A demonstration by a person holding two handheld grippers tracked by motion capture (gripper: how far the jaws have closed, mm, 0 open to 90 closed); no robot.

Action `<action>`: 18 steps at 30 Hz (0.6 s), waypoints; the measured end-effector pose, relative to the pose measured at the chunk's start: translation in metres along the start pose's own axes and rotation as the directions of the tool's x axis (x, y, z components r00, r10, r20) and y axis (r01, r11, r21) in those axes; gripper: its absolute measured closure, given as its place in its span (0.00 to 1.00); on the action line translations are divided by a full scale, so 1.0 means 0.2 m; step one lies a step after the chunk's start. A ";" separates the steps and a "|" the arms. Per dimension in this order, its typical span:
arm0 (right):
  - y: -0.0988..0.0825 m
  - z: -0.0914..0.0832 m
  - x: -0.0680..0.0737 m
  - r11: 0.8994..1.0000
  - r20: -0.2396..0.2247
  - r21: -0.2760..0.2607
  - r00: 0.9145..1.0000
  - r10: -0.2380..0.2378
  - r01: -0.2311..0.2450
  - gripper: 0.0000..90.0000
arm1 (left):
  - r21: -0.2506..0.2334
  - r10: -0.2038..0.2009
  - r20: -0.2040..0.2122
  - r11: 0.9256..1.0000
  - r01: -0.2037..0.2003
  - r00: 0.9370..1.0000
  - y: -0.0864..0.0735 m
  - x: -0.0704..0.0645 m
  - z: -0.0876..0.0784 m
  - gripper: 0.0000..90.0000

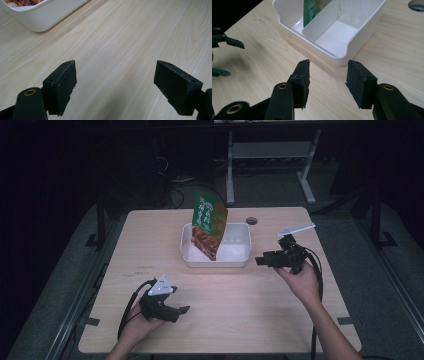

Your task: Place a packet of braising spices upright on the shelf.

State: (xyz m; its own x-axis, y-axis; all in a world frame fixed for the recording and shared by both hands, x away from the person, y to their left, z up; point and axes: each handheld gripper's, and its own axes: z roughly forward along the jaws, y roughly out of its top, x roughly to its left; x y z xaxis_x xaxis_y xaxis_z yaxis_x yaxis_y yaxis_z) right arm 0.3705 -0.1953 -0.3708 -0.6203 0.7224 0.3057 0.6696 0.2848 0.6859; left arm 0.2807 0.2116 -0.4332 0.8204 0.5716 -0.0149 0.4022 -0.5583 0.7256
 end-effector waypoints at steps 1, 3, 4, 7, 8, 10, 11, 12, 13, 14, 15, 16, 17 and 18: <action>-0.01 0.00 0.00 1.000 0.000 0.006 1.000 0.004 -0.004 0.57 | -0.001 -0.002 0.002 1.000 0.002 1.000 0.00 0.00 0.00 0.20; -0.04 0.00 -0.01 1.000 -0.002 0.005 1.000 0.008 -0.008 0.57 | -0.003 -0.002 0.002 1.000 0.002 1.000 0.00 0.00 0.00 0.20; -0.06 0.00 -0.01 1.000 -0.002 0.008 1.000 0.010 -0.010 0.57 | -0.003 -0.002 0.001 1.000 0.002 1.000 0.00 0.00 0.00 0.20; -0.09 -0.01 -0.02 1.000 -0.004 0.006 1.000 0.020 -0.020 0.56 | -0.002 -0.005 0.003 1.000 0.005 1.000 0.00 0.00 0.00 0.20; -0.11 -0.01 -0.03 1.000 -0.008 0.005 1.000 0.023 -0.023 0.56 | -0.002 -0.006 0.003 1.000 0.006 1.000 0.00 0.00 0.00 0.20; -0.13 -0.02 -0.03 1.000 -0.008 0.002 1.000 0.025 -0.025 0.56 | -0.001 -0.005 0.002 1.000 0.005 1.000 0.00 0.00 0.00 0.20; -0.14 -0.02 -0.03 1.000 -0.008 0.005 1.000 0.026 -0.026 0.55 | -0.002 -0.004 0.002 1.000 0.004 1.000 0.00 0.00 0.00 0.20; -0.15 -0.03 -0.03 1.000 -0.007 0.007 1.000 0.030 -0.030 0.55 | -0.002 -0.005 0.001 1.000 0.005 1.000 0.00 0.00 0.00 0.20; -0.17 -0.03 -0.03 1.000 -0.007 0.004 1.000 0.030 -0.030 0.55 | -0.002 -0.006 0.000 1.000 0.006 1.000 0.00 0.00 0.00 0.20; -0.18 -0.03 -0.04 0.999 -0.011 0.005 0.999 0.035 -0.035 0.55 | -0.001 -0.007 -0.001 1.000 0.007 1.000 0.00 0.00 0.00 0.20; -0.20 -0.03 -0.04 0.999 -0.012 0.007 0.999 0.036 -0.036 0.55 | -0.001 -0.007 -0.001 1.000 0.007 1.000 0.00 0.00 0.00 0.20; -0.21 -0.03 -0.04 0.999 -0.010 0.010 0.999 0.033 -0.033 0.55 | 0.000 -0.006 -0.001 1.000 0.006 1.000 0.00 0.01 0.00 0.20; -0.23 -0.03 -0.04 0.999 -0.007 0.017 1.000 0.029 -0.029 0.55 | 0.001 -0.005 -0.002 1.000 0.005 1.000 0.00 0.01 0.00 0.20; -0.24 -0.03 -0.04 0.999 -0.009 0.016 1.000 0.029 -0.029 0.54 | 0.001 -0.006 -0.002 1.000 0.006 1.000 0.00 0.01 0.00 0.20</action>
State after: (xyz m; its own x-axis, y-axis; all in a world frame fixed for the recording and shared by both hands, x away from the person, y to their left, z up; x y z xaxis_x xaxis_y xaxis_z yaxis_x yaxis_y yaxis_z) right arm 0.3396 -0.2184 -0.4021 -0.6042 0.7247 0.3312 0.6939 0.2741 0.6659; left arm 0.2816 0.2126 -0.4340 0.8173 0.5759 -0.0178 0.4071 -0.5554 0.7251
